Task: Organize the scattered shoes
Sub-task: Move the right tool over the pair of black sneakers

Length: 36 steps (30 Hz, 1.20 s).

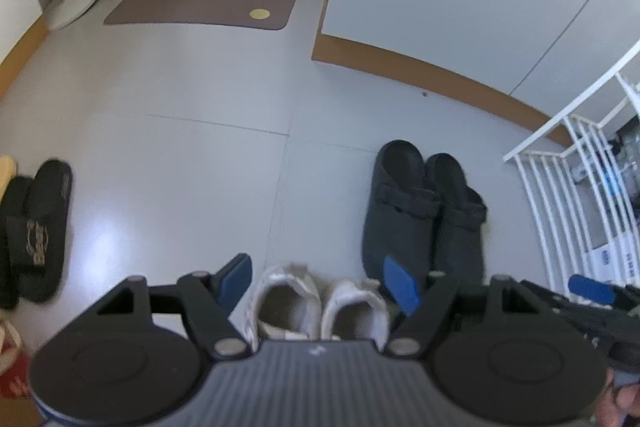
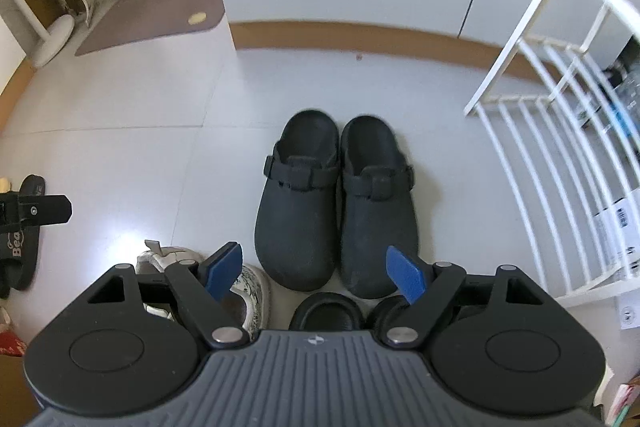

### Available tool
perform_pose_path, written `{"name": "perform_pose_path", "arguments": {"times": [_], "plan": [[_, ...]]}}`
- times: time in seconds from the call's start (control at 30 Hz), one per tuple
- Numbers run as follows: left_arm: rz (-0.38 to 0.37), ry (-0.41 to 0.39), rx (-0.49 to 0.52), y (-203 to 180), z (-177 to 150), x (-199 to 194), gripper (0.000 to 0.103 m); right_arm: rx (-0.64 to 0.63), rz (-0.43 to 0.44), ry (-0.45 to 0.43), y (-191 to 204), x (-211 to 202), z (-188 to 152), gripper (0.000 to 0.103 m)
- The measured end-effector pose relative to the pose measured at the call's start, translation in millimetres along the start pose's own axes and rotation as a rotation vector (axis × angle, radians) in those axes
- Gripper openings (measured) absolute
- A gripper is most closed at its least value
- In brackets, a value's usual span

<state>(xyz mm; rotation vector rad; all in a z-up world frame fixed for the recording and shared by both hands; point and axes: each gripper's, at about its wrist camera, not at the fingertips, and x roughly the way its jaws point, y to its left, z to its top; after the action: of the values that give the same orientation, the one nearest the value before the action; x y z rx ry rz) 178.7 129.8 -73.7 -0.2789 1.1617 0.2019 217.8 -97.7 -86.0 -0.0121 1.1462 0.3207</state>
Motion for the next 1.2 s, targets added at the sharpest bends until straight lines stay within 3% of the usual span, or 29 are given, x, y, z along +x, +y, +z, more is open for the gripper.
{"name": "perform_pose_path", "arguments": {"times": [0.3, 0.63, 0.87, 1.2], "plan": [[-0.046, 0.022, 0.024, 14.6, -31.4, -43.8, 0.076, -0.073, -0.032, -0.061, -0.7, -59.1, -30.3, 0.084], [-0.143, -0.044, 0.141, 19.6, -62.8, -97.9, 0.076, 0.052, -0.042, -0.097, -47.0, -110.6, -56.9, 0.084], [-0.226, -0.061, 0.084, 39.6, -71.0, -120.7, 0.076, 0.095, -0.129, -0.176, -65.8, -171.2, -52.8, 0.084], [-0.202, -0.054, 0.07, 33.1, -71.2, -117.6, 0.076, 0.065, -0.158, -0.188, -82.9, -190.4, -60.3, 0.084]]}}
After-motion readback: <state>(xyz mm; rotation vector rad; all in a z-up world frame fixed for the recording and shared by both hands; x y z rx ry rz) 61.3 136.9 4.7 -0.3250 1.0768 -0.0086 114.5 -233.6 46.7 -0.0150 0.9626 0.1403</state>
